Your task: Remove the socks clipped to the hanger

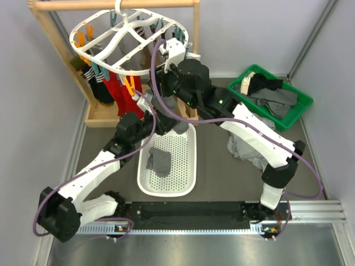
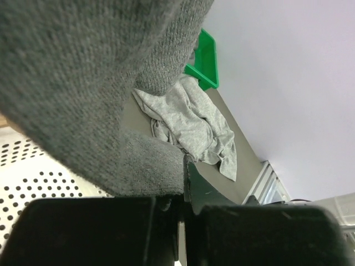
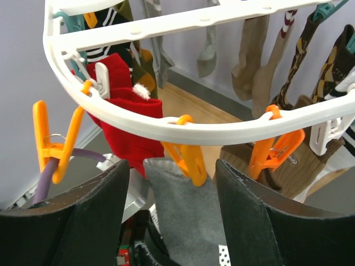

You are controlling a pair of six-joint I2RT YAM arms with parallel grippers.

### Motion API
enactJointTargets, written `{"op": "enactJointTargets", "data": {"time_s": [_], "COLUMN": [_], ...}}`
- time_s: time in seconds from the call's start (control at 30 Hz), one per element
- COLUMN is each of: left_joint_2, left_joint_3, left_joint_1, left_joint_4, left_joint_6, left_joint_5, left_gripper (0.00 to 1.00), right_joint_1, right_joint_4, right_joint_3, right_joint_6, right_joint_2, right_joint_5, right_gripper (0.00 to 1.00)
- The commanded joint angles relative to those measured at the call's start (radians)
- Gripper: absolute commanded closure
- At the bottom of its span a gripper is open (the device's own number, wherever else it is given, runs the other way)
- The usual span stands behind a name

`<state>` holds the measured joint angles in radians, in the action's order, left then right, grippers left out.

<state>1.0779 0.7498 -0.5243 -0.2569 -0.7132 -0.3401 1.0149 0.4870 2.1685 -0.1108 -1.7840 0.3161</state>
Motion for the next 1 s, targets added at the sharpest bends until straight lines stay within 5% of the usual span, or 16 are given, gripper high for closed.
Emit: {"op": "enactJointTargets", "data": {"time_s": [0.0,0.37,0.97], "left_joint_2": [0.019,0.063,0.060], "left_joint_3": [0.056,0.082,0.085], "left_joint_1": [0.001,0.000,0.000], "left_joint_4": [0.010,0.039,0.064], "left_joint_6": [0.083,0.135,0.150], "left_joint_5": [-0.013,-0.016,-0.019], "left_gripper": [1.00,1.00,1.00], "right_joint_1": [0.017,0.017,0.019], "right_joint_4": [0.031,0.033,-0.037], "right_joint_3": [0.076,0.116,0.165], "right_joint_6": [-0.050,-0.188,-0.283], "right_joint_2": [0.047,0.055,-0.071], "right_joint_5": [-0.025,-0.239,-0.232], "right_gripper": [0.37,0.36,0.35]}}
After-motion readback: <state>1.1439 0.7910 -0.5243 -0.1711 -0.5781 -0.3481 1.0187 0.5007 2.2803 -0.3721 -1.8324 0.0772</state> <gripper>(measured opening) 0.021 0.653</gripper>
